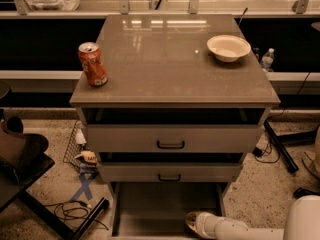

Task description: Open bottom drawer

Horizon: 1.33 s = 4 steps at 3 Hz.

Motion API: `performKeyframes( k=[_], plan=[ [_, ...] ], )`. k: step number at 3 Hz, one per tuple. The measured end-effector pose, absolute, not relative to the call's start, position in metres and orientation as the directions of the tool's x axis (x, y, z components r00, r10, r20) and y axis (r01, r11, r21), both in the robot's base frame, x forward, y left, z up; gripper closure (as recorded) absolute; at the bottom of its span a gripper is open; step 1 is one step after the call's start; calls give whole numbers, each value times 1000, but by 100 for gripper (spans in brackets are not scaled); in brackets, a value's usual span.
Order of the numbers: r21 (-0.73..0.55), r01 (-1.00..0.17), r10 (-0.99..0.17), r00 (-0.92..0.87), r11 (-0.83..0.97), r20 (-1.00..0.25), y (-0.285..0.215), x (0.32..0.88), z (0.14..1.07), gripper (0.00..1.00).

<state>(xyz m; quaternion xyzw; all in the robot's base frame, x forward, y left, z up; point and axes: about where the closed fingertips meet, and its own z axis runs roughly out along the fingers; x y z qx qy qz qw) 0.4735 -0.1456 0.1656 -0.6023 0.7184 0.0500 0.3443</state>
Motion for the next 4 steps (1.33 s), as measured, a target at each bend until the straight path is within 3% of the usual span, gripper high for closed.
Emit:
performKeyframes(
  k=[3,4],
  plan=[
    [-198,-939,-843,-144,282,-518,-171,418,137,100],
    [-196,-939,-843,-144,281,-518,-170,417,136,85]
  ],
)
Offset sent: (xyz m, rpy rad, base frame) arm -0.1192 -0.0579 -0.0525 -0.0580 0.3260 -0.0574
